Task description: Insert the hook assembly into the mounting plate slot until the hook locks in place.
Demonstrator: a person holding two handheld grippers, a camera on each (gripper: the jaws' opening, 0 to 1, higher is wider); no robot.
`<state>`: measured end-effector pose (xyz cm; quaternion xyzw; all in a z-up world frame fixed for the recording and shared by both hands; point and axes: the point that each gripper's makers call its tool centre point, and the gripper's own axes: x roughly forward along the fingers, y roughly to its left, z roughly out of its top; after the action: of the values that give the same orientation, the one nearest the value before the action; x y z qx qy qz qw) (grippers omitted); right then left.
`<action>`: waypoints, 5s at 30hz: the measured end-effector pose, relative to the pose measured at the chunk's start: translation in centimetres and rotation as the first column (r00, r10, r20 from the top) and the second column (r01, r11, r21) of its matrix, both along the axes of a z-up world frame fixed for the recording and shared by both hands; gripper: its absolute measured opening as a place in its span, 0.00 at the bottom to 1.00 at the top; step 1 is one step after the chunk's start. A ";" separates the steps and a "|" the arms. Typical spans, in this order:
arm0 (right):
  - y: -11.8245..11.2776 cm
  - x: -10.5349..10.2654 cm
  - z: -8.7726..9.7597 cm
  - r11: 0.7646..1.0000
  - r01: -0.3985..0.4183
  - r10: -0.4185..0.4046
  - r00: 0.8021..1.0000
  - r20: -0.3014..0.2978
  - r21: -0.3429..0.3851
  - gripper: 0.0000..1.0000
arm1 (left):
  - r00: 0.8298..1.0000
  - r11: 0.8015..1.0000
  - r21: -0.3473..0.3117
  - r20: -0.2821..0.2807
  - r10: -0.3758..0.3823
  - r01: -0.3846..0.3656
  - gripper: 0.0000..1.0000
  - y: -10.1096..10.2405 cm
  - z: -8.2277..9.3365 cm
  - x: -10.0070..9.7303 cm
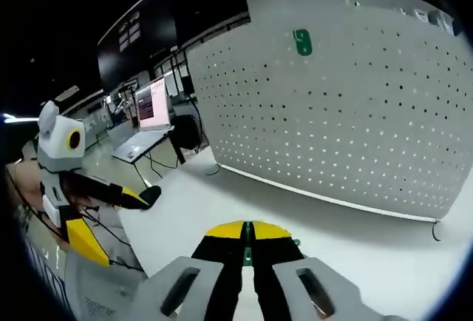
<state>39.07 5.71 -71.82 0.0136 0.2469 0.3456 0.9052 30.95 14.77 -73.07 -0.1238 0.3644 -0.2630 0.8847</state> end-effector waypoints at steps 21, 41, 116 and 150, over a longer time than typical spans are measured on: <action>4.7 -3.5 5.0 0.967 -0.024 0.036 0.999 -0.041 0.253 0.00 | 1.000 0.993 -0.116 0.007 0.019 -0.018 0.75 -1.6 2.0 1.3; 7.1 -4.4 6.8 0.946 -0.044 0.057 0.998 -0.033 0.321 0.00 | 0.995 0.943 -0.315 -0.040 0.096 -0.104 0.39 -2.4 3.4 2.2; 7.2 -5.1 6.8 0.918 -0.002 0.052 0.992 -0.115 0.398 0.01 | 0.954 0.997 -0.004 0.289 -0.076 0.081 0.01 -2.4 5.4 3.6; 6.4 -4.8 7.4 0.943 -0.045 0.069 0.996 -0.061 0.329 0.01 | 0.977 0.991 -0.093 0.199 -0.077 0.097 0.73 -2.3 4.6 2.1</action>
<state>34.31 12.10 -64.39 0.1688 0.2188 0.4071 0.8706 33.05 12.44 -68.44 -0.1267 0.2673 -0.3309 0.8961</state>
